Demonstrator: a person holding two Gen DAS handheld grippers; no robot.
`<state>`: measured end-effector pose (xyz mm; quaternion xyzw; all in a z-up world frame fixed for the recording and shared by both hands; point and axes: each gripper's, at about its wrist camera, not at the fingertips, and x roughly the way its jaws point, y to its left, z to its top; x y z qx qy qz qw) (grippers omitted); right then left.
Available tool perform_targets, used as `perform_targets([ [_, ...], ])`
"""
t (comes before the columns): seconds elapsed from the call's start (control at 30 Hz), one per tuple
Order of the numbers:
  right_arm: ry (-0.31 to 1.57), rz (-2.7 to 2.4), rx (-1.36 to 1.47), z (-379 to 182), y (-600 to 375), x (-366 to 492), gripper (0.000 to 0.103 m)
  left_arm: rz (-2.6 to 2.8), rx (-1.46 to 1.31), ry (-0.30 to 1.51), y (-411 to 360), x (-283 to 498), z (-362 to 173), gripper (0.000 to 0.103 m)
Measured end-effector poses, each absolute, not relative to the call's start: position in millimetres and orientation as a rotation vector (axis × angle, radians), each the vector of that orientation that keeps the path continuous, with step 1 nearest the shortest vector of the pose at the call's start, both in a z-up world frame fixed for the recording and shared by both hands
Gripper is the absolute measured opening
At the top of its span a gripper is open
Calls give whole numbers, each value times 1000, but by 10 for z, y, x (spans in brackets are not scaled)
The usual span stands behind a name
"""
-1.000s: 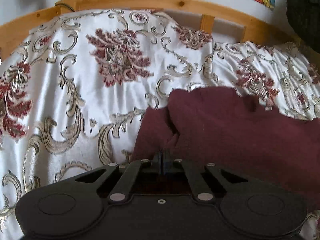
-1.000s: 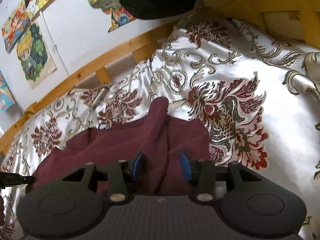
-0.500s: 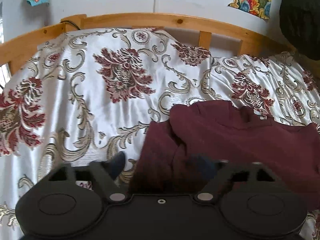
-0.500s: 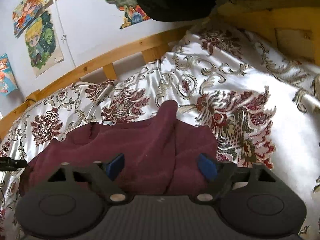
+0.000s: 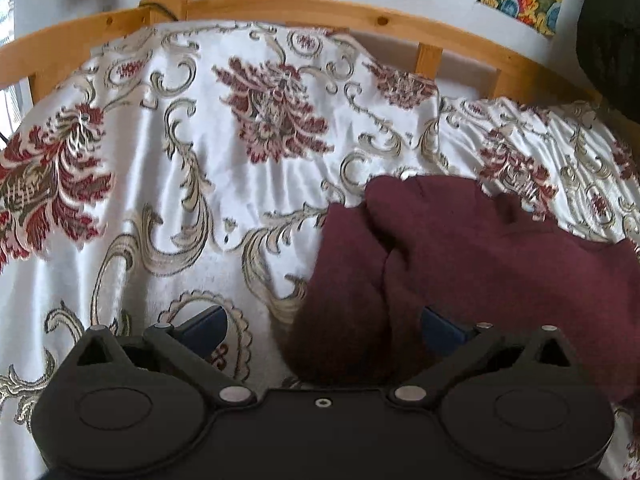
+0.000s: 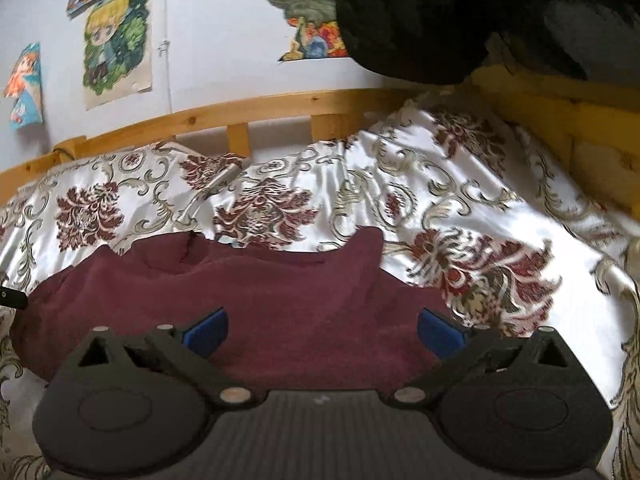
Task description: Fold small clothes
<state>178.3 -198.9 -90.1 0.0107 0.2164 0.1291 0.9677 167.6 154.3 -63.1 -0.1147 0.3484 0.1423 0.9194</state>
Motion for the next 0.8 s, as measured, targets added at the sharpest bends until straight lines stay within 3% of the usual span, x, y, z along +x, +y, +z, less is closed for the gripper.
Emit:
perform_targets([
  [0.5, 537, 273, -151, -1004, -1172, 1905, 103, 330, -226, 781, 1663, 1687, -774, 102],
  [0.8, 558, 312, -135, -1314, -1212, 1862, 103, 134, -338, 590, 1738, 1624, -596, 102],
])
